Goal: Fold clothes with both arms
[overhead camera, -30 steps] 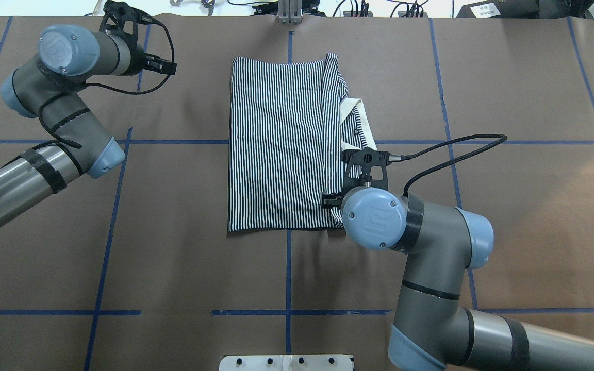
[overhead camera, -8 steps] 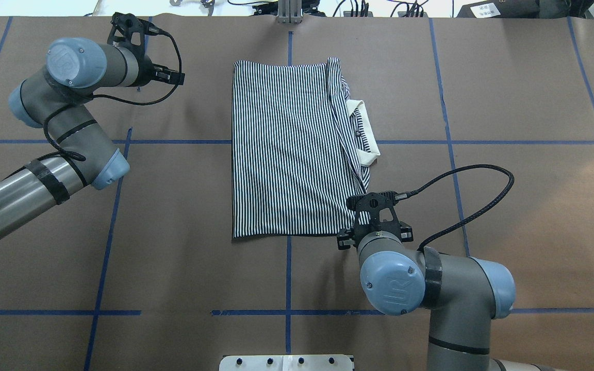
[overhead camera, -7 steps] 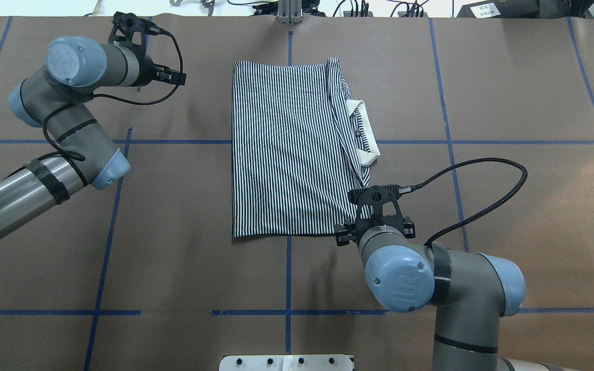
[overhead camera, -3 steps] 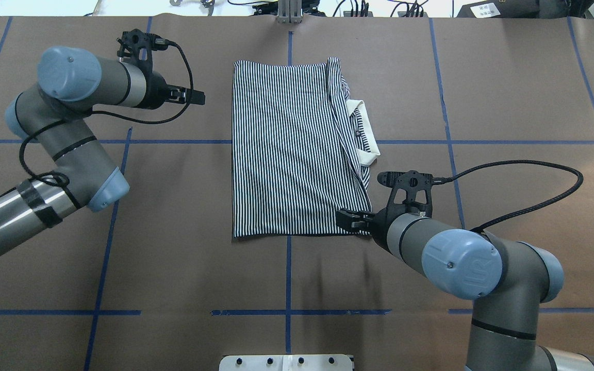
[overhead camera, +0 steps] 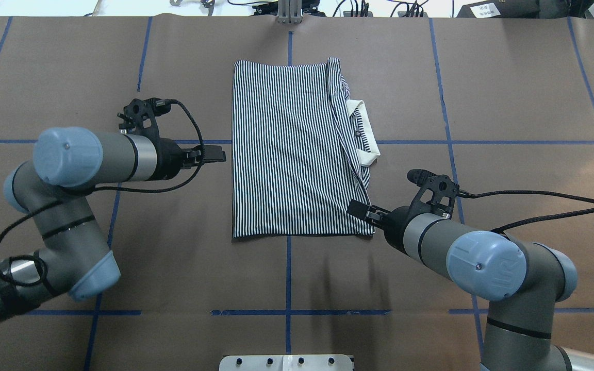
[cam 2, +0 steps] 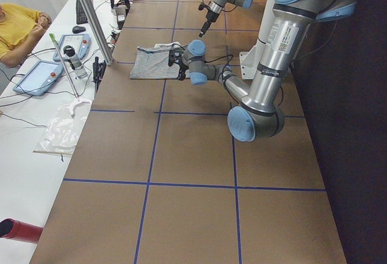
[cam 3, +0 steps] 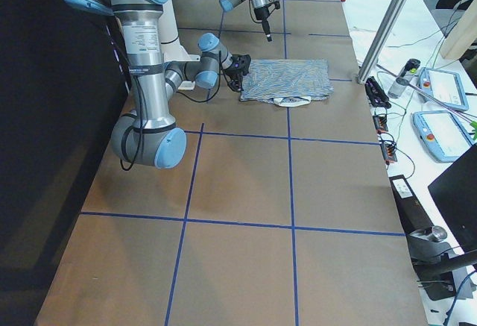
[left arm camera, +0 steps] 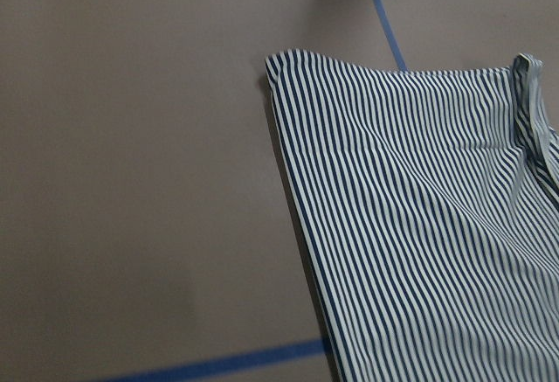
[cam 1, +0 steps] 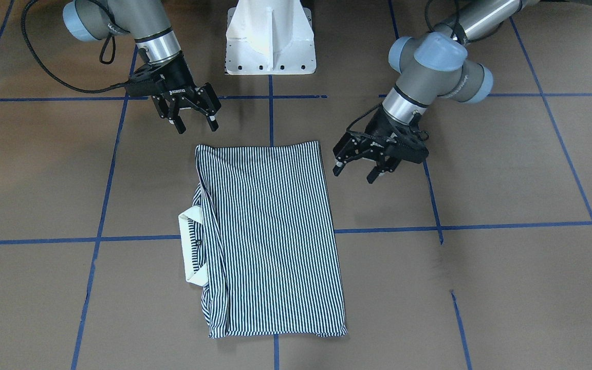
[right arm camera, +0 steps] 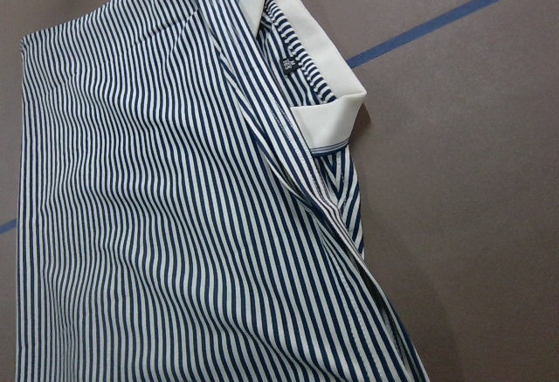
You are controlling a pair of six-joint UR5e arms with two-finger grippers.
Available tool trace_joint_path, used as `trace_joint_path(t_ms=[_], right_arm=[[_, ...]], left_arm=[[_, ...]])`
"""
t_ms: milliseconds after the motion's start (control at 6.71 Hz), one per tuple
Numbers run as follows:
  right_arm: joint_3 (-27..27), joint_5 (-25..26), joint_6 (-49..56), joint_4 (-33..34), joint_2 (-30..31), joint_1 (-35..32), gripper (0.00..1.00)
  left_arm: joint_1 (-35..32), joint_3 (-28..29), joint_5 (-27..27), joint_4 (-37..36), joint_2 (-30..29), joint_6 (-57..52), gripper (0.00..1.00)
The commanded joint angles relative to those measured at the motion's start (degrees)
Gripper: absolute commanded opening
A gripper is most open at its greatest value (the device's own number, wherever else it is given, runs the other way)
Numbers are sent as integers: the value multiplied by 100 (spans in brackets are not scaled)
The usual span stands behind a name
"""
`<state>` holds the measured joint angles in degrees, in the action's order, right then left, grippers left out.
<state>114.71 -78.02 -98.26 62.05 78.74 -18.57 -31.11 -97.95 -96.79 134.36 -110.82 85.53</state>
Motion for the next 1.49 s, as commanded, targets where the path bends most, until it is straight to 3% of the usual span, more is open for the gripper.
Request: trace_joint_path(t_ms=[0, 149, 1043, 1340], right_arm=[[-10, 6, -369, -9, 9, -50, 96], [-19, 7, -370, -9, 18, -42, 97], [-37, 33, -370, -9, 36, -59, 98], [-45, 42, -370, -9, 36, -68, 98]], left_arm=[[920, -76, 975, -33, 95, 1681, 67], [1271, 29, 1309, -137, 52, 1930, 64], [1336, 83, 1312, -235, -19, 1994, 60], [1362, 83, 1312, -235, -72, 1994, 55]])
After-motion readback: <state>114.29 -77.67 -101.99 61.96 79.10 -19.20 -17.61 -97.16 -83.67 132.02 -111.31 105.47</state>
